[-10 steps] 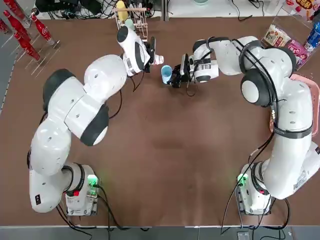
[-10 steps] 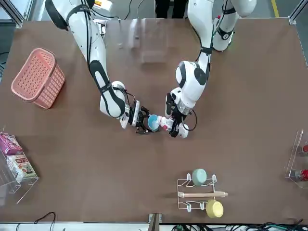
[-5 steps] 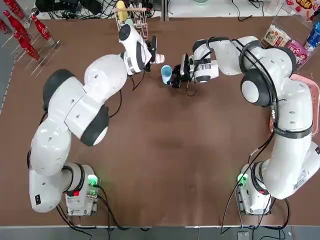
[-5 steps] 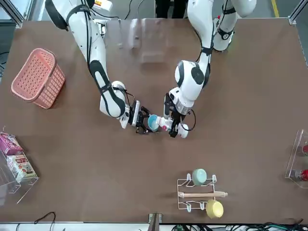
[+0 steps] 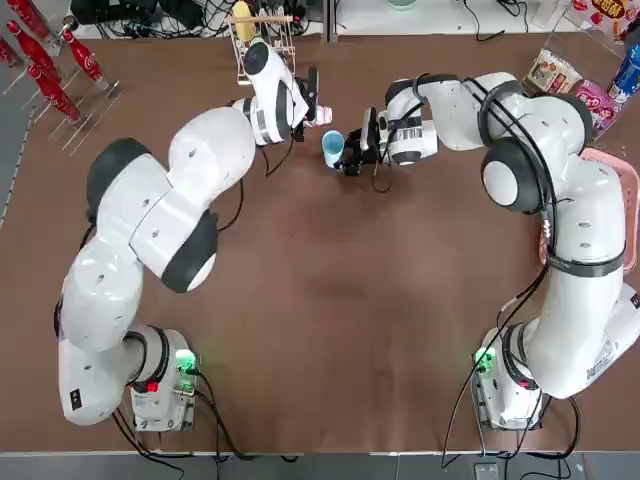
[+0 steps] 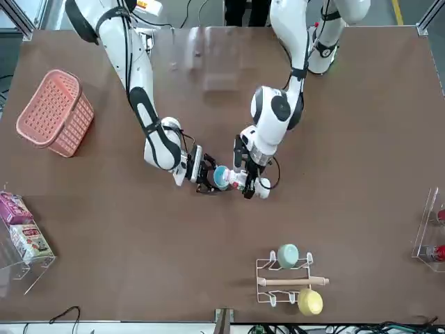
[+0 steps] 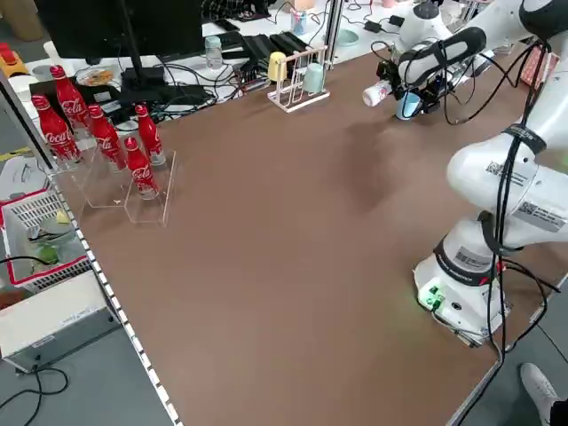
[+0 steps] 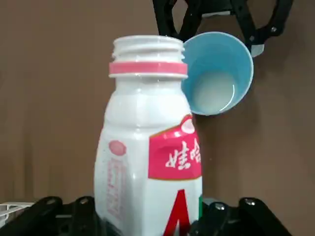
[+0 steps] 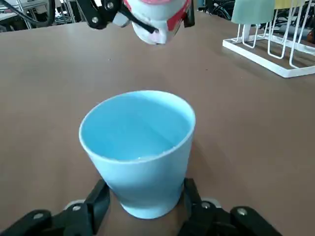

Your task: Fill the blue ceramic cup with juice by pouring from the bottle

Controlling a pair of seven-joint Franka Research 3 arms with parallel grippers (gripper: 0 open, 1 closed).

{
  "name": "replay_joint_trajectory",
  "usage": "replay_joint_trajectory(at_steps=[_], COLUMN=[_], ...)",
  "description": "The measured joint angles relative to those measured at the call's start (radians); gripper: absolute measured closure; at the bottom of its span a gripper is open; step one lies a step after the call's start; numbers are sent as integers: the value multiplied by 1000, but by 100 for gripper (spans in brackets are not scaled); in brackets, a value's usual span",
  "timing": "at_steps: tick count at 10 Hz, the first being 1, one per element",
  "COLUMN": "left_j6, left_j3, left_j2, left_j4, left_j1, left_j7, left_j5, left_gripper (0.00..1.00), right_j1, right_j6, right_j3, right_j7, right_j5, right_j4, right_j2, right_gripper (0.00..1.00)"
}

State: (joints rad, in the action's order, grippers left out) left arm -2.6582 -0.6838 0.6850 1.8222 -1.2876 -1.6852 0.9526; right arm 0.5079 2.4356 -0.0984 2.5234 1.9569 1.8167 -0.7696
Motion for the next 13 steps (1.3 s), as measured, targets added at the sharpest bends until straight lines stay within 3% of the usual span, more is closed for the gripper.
replay_joint_trajectory(at_steps=[13], left_j6=[1], left_j3=[-66], left_j2=[41], left_j4=[-7], left_j1=[-70], left_j7=[51], left_j5=[-103], left_gripper=[60], right_j1=[-21], right_j6=[-3], right_j3=[-29], right_j7=[1], right_j5=[0], right_j4=[6], right_j2=[0], right_gripper=[34])
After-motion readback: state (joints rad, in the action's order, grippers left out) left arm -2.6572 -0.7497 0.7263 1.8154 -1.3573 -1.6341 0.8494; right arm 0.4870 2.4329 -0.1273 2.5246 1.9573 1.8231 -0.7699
